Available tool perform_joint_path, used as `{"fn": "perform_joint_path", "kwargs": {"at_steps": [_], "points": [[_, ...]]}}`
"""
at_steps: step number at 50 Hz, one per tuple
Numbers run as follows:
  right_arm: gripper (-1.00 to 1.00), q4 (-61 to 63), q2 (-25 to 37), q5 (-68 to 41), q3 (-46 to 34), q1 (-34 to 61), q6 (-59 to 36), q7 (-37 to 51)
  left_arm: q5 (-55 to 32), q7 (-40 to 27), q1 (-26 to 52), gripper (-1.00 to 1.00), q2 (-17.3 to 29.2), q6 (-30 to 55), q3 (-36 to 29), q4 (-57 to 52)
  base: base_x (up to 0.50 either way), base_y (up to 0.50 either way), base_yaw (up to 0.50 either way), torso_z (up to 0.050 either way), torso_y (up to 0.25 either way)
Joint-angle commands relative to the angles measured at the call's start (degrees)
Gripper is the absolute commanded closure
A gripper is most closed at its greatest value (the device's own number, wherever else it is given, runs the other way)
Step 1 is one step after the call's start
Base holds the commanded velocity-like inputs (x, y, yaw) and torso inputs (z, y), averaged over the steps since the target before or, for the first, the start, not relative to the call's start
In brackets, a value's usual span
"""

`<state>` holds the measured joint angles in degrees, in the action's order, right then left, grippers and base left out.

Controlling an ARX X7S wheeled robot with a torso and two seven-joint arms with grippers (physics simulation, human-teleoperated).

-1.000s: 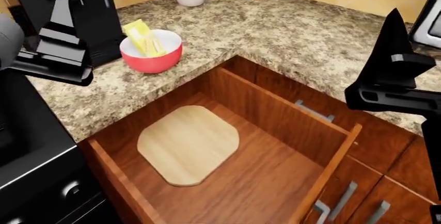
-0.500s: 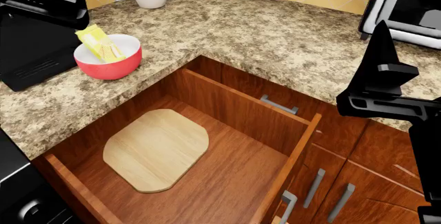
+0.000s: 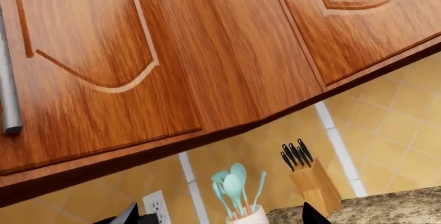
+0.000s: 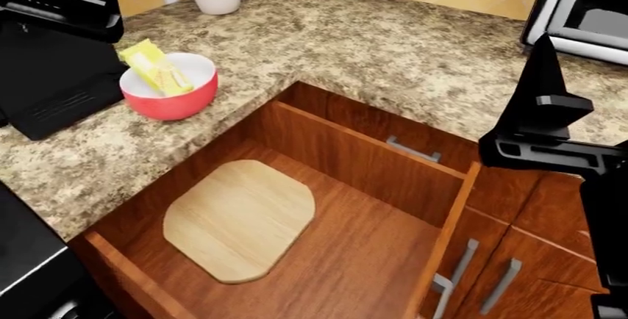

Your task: Place the bar in the bowl and close the drawer.

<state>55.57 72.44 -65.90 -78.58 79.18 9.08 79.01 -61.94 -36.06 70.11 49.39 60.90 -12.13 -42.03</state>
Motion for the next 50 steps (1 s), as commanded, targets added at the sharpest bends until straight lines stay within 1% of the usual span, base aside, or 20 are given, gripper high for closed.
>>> {"fn": "perform_joint_path", "kwargs": {"at_steps": [1,9,16,38,43,50], "points": [[-1.00,0.2,0.5,0.5,0.1,-0.6,0.3,0.1,-0.1,-0.2,-0.4,-1.00,0.3,-0.2,0.1,-0.1,0.29,0.14,0.00,0.000,0.000],[-1.00,0.6,0.8,0.4,0.4,-0.5,0.4,0.1,-0.9,-0.5,0.1,-1.00,0.3,0.2,0.2,-0.3,0.29,0.11,0.00,0.000,0.000],[-1.00,0.5,1.1,0.3,0.6,-0.6,1.1,0.1,-0.5,-0.4,0.2,-1.00,0.3,0.0,-0.2,-0.3,0.17,-0.19,0.00,0.000,0.000],[-1.00,0.1,0.9,0.8,0.7,-1.4,1.2,0.0,-0.5,-0.7,0.1,-1.00,0.3,-0.2,-0.7,-0.4,0.01,-0.02,0.00,0.000,0.000],[-1.00,-0.7,2.9,0.9,0.9,-1.6,1.7,-0.3,-0.5,-0.8,0.1,-1.00,0.3,-0.2,-0.8,-0.5,0.00,0.00,0.00,0.000,0.000],[-1.00,-3.4,6.8,2.9,-0.4,-5.1,6.1,-1.0,-0.3,-0.7,-0.1,-1.00,0.2,-0.6,-1.0,-0.5,0.00,0.00,0.00,0.000,0.000]]}}
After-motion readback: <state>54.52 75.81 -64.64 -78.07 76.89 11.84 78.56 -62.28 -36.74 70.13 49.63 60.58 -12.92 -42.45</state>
